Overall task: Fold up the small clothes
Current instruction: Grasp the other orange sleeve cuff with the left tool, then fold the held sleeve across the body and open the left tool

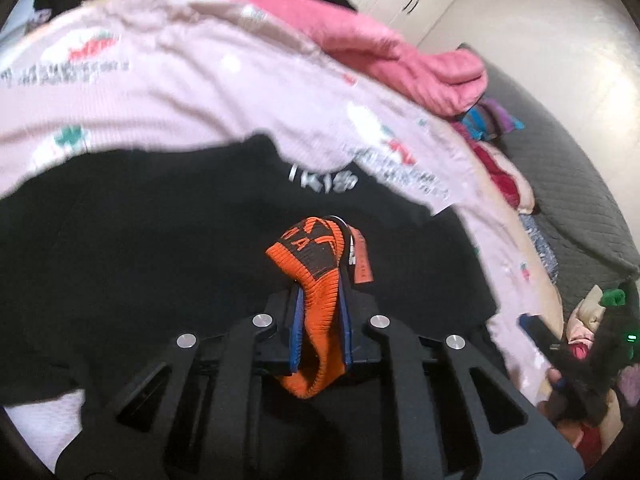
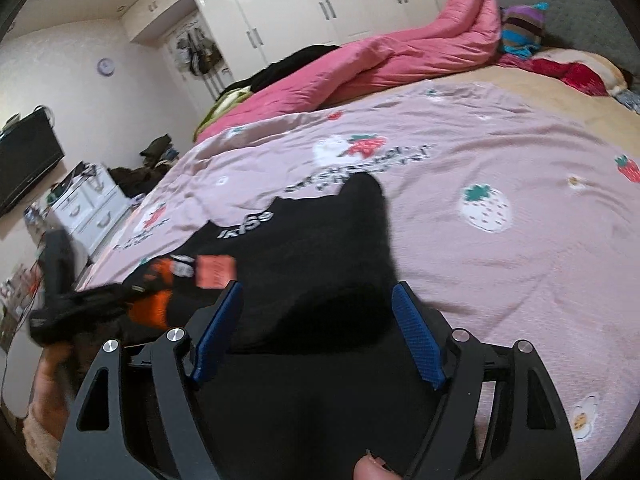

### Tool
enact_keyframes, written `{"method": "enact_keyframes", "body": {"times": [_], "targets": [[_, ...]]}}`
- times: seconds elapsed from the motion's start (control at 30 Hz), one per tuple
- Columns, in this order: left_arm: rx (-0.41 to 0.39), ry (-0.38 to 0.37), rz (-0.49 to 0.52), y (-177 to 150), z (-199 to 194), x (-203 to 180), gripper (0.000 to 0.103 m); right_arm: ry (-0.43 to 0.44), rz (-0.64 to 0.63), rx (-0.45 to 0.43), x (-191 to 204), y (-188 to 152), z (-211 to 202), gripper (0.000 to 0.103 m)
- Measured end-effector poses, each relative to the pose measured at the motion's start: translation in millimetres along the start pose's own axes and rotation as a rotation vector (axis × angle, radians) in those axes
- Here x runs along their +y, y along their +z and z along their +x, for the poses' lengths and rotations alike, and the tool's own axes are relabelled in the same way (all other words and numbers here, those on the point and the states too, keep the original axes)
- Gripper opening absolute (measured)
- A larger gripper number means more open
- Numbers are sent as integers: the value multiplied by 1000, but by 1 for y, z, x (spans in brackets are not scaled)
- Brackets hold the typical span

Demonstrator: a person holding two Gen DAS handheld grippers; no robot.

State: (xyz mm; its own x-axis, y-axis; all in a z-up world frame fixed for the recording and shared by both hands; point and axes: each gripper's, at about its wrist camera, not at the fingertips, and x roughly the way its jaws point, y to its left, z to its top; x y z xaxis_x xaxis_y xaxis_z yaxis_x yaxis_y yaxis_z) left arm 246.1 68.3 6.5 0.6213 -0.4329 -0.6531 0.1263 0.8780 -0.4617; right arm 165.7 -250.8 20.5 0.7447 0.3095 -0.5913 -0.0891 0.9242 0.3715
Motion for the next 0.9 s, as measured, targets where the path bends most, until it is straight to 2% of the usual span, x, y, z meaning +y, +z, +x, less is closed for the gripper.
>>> {"method": "enact_keyframes", "body": {"times": [0.17,0.37,0.57,0.7,0.8,0.9], "targets": [[-57,-18,26,5,-30,-9,7,-14,13,-1,-7,2,1,76],[-53,-5,9,5,-35,-6,7,-49,-26,6,-3,1,4,76],[-27,50,-24,-2,-29,11,8,-67,-88,33,8,8,16,76],[-52,135,-6,-4,-35,16,9,-70,-155,79,23,12,36,76],[-79,171,9,-4,-45,15,10,-62,-197,116,34,11,50,76],[-76,170,31,-5,-46,11,16,-47,-236,165,44,8,66,76]]}}
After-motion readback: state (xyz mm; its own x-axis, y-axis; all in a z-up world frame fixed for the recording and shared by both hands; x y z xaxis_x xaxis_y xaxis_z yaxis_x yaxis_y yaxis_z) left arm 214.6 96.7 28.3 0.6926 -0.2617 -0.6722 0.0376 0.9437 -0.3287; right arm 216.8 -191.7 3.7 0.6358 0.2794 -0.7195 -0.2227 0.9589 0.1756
